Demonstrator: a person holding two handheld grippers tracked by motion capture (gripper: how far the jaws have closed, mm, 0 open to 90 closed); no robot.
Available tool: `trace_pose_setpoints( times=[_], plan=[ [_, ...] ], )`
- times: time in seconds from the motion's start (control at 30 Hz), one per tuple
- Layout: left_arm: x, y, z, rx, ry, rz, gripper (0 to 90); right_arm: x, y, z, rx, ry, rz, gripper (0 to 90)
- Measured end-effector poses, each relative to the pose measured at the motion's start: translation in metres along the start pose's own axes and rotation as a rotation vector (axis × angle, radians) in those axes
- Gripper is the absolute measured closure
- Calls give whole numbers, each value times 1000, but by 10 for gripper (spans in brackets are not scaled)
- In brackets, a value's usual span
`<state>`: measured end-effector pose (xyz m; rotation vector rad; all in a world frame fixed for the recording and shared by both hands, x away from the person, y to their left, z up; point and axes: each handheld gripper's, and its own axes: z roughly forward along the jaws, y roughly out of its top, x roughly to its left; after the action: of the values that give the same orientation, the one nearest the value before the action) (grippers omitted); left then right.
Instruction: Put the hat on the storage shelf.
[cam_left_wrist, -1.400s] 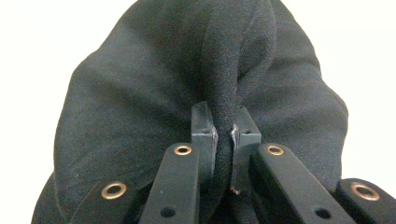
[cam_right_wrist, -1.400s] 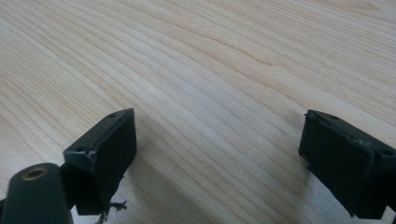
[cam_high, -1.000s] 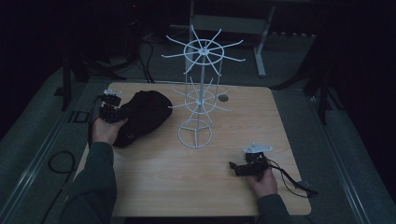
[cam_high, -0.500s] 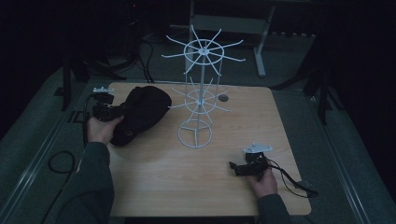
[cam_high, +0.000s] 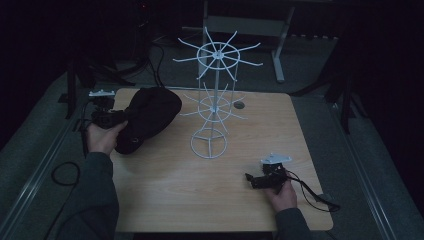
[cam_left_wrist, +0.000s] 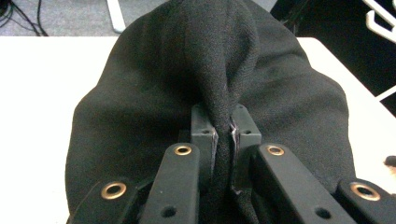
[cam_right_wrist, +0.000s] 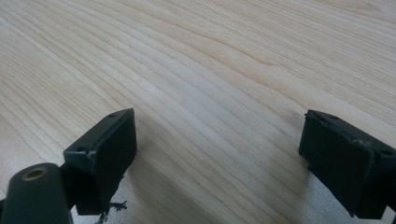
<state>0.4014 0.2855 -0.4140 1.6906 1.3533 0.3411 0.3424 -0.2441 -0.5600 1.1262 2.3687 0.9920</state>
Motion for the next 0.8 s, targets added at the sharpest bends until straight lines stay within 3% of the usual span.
trace_pose_setpoints(
  times=[0.3, 0.8],
  plan=[
    [-1, 4, -12, -52, -47, -30, 842, 0, 0, 0, -1, 0, -1, 109],
    [-10, 12, -31, -121, -93, -27, 842, 0, 0, 0, -1, -1, -1, 109]
  ],
)
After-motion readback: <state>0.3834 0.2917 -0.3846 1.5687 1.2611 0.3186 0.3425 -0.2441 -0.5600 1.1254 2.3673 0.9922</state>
